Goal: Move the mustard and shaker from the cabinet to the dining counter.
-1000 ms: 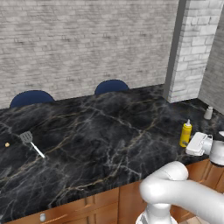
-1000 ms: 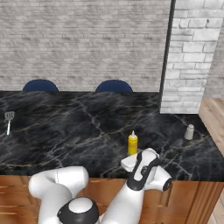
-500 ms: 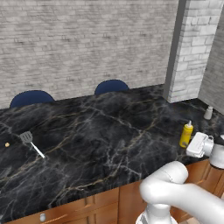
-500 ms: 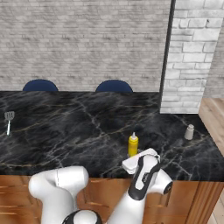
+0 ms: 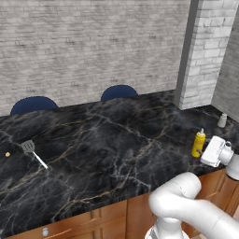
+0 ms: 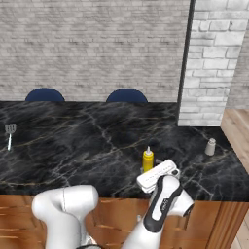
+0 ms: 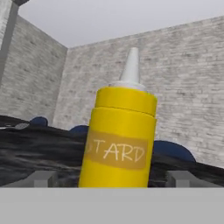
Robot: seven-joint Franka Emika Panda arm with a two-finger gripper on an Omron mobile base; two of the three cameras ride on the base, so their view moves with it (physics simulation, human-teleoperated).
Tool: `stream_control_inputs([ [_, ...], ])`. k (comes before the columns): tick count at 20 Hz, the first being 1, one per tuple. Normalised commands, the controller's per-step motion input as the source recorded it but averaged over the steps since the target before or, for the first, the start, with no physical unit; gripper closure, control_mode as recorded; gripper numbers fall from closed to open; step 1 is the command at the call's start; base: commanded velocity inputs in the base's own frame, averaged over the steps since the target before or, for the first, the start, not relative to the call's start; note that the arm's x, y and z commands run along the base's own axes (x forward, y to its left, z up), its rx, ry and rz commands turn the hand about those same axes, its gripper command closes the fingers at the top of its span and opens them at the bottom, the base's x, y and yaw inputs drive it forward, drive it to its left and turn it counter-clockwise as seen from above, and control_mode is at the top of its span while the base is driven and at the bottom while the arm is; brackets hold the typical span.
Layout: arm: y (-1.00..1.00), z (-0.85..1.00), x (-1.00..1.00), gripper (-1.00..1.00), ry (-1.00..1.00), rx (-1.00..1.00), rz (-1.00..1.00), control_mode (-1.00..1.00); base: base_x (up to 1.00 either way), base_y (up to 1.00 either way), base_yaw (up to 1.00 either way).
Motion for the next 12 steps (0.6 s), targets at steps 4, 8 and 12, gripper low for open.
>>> stream_control_inputs([
  [4, -0.01, 0.86, -0.39, -1.0, -0.01, -0.01, 0.0, -1.0, 0.0, 0.0, 0.0],
  [8, -0.02, 0.88, -0.76, -1.0, 0.0, -0.01, 0.0, -1.0, 0.0, 0.0, 0.0],
  [12, 0.04, 0.99, -0.77, -1.0, 0.0, -0.01, 0.0, -1.0, 0.0, 0.0, 0.0],
])
